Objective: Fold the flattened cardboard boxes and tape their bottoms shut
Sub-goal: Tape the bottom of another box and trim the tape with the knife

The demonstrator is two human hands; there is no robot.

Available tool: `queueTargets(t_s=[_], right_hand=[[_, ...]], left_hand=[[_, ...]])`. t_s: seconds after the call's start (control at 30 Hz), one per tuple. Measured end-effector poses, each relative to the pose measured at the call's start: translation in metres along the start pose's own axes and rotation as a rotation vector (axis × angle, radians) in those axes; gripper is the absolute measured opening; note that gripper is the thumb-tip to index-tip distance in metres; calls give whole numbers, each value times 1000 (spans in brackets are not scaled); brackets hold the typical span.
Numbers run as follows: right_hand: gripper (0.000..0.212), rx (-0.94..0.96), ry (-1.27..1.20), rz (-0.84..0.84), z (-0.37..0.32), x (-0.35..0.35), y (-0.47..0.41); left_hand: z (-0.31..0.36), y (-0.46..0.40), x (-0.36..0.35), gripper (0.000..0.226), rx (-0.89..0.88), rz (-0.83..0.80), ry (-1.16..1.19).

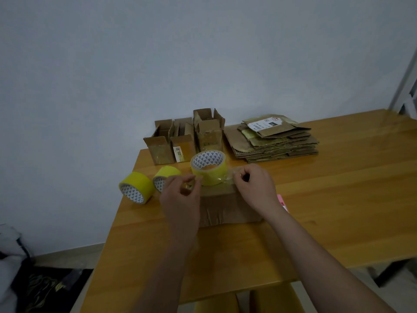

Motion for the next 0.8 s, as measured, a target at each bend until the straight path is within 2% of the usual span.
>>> queueTargets(t_s=[0.13, 0.23, 0.27, 0.33, 0.53, 0.67, 0.8], right_hand=[[38, 32, 4, -9, -2, -4, 2], [40, 36, -15, 4, -1, -2, 2], [40, 39, -14, 5, -1, -2, 2], [38, 36, -23, 5, 0, -1, 2], [36, 6, -122, 19, 0, 6, 3], [36, -14, -132, 27, 1, 8, -1], [35, -26, -158, 23, 3, 7, -3]], left_hand=[[-45, -7, -11, 30, 439, -44, 169], [-63, -17, -30, 64, 669, -243, 215], [-64, -20, -36, 61, 707, -323, 226], [-59, -24, -42, 39, 740, -393, 303], [-41, -39, -30, 17, 491, -343, 263], [-23, -34, -33, 16, 287, -447, 265], [-14, -32, -37, 18, 187, -550, 262]])
Point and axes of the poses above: each hand's wrist, its own y-axis away from the middle knuckle, its own x-axis out of the back of the hand, z = x × y, the point moved 8 cm from there along -y, towards the middle knuckle, and after that the axes turned 9 degrees about -z, right-handed, at the moved point
